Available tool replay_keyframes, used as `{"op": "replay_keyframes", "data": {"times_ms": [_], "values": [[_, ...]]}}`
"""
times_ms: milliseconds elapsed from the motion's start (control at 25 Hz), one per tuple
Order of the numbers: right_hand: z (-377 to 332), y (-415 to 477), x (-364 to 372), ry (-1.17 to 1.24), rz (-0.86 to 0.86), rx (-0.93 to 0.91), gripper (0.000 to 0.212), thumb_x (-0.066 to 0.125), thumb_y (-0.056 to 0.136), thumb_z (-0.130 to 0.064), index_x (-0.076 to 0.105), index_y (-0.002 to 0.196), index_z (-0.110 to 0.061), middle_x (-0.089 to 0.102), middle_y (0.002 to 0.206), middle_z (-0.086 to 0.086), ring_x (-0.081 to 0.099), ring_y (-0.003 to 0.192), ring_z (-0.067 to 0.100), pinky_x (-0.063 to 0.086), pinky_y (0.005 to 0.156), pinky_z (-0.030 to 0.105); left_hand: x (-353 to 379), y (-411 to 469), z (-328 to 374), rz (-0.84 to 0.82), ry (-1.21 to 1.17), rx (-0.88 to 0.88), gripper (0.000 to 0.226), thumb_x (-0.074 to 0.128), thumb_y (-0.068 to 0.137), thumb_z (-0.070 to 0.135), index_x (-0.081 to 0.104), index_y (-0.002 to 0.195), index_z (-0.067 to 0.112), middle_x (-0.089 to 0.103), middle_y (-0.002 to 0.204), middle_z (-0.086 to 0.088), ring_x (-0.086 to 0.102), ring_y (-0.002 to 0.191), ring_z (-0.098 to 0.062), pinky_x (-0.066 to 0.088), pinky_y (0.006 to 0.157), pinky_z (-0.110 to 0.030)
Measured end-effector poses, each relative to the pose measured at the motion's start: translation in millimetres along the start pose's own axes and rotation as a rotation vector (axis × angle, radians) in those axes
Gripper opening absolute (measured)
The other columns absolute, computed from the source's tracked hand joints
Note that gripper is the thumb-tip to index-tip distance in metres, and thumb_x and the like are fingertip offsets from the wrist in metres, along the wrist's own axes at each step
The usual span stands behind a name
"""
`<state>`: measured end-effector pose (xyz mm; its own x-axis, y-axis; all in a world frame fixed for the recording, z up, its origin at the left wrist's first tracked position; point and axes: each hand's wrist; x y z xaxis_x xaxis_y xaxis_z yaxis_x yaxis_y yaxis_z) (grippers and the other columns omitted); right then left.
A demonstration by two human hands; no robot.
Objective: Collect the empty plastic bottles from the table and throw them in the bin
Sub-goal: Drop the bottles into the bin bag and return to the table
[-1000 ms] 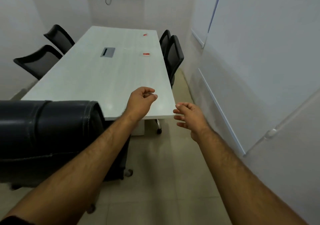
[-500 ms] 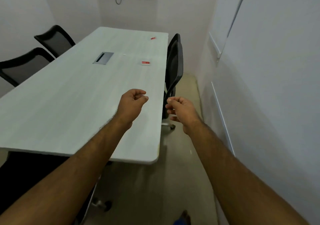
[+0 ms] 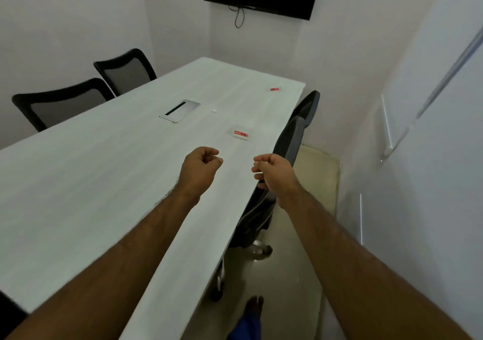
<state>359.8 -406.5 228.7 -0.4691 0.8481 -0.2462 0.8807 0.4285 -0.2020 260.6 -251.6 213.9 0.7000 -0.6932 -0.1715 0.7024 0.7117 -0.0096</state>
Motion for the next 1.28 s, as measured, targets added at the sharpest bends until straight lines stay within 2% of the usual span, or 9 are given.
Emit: {"op": "replay_keyframes", "data": {"times_ms": [200,360,520,800,960,1040,1120,1200,1280], "values": [[-8.3,166.4,-11.6,-0.093,-0.109,0.04,0.019,0.062,0.097,-0.022,0.065,0.114,-0.014,0.069,0.106,0.005,0.067,0.097,0.02,0.059,0.082,0.034,80.9,143.6,-32.0,0.078,-0.005,-0.105,0.023,0.067,0.088,0.016,0.066,0.111,0.013,0.067,0.099,-0.006,0.062,0.092,-0.02,0.049,0.074,-0.03],[-24.8,287.3,-20.4,-0.22,-0.193,0.021,0.024,0.065,0.094,-0.027,0.066,0.112,-0.012,0.071,0.104,0.007,0.066,0.089,0.018,0.059,0.076,0.032,131.2,243.1,-49.7,0.159,0.077,-0.228,0.03,0.068,0.088,0.02,0.062,0.116,0.013,0.066,0.106,-0.006,0.063,0.099,-0.024,0.049,0.075,-0.03],[-41.3,383.4,-20.9,-0.337,-0.292,-0.029,0.027,0.07,0.086,-0.033,0.067,0.108,-0.017,0.073,0.102,0.007,0.068,0.09,0.021,0.058,0.085,0.042,164.7,308.9,-67.7,0.151,0.221,-0.315,0.042,0.071,0.085,0.026,0.057,0.123,0.014,0.062,0.118,-0.007,0.061,0.106,-0.024,0.054,0.087,-0.038],[-40.7,556.5,12.4,-0.56,-0.491,-0.141,0.031,0.073,0.084,-0.032,0.066,0.111,-0.019,0.071,0.114,0.008,0.067,0.103,0.024,0.056,0.094,0.044,217.1,443.4,-98.4,0.243,0.389,-0.379,0.064,0.074,0.079,0.035,0.049,0.134,0.013,0.058,0.135,-0.013,0.059,0.119,-0.031,0.051,0.098,-0.04],[6.0,652.1,42.1,-0.783,-0.637,-0.228,0.053,0.075,0.08,-0.044,0.063,0.123,-0.015,0.069,0.123,0.007,0.064,0.114,0.024,0.052,0.099,0.038,253.2,501.5,-155.6,0.15,0.615,-0.569,0.09,0.077,0.055,0.057,0.048,0.132,0.021,0.057,0.137,-0.008,0.057,0.122,-0.029,0.051,0.098,-0.045],[31.8,683.3,51.7,-0.92,-0.764,-0.226,0.07,0.074,0.079,-0.053,0.057,0.133,-0.014,0.065,0.131,0.009,0.061,0.121,0.027,0.05,0.1,0.037,274.3,509.1,-178.3,0.075,0.784,-0.696,0.113,0.078,0.051,0.064,0.033,0.146,0.021,0.038,0.153,-0.011,0.038,0.14,-0.032,0.04,0.11,-0.049],[54.6,703.0,59.3,-1.043,-0.86,-0.278,0.082,0.071,0.076,-0.063,0.051,0.138,-0.014,0.062,0.135,0.01,0.06,0.122,0.031,0.05,0.098,0.039,290.8,515.1,-192.5,0.024,0.923,-0.796,0.128,0.08,0.059,0.062,0.01,0.156,0.017,0.007,0.165,-0.015,0.009,0.152,-0.036,0.02,0.119,-0.053],[68.9,717.2,64.6,-1.093,-0.905,-0.326,0.082,0.07,0.075,-0.065,0.051,0.137,-0.013,0.063,0.132,0.011,0.062,0.118,0.032,0.053,0.094,0.04,294.2,526.5,-192.7,0.0,0.954,-0.853,0.134,0.081,0.061,0.061,-0.001,0.157,0.016,-0.008,0.166,-0.013,-0.003,0.153,-0.035,0.013,0.12,-0.054],[74.6,724.6,66.3,-1.061,-0.951,-0.347,0.073,0.07,0.077,-0.058,0.053,0.133,-0.014,0.065,0.127,0.011,0.064,0.113,0.032,0.054,0.091,0.039,291.4,531.5,-195.6,-0.016,0.956,-0.89,0.138,0.082,0.06,0.061,-0.006,0.157,0.016,-0.012,0.166,-0.012,-0.007,0.153,-0.034,0.012,0.12,-0.055]]}}
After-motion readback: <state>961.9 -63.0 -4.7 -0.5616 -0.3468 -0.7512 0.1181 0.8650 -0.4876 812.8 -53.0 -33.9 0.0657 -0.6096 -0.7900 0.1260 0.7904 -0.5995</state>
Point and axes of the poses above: each hand's wrist, its own y-axis towards the middle knuckle, its own x-axis out of the palm, z = x × y
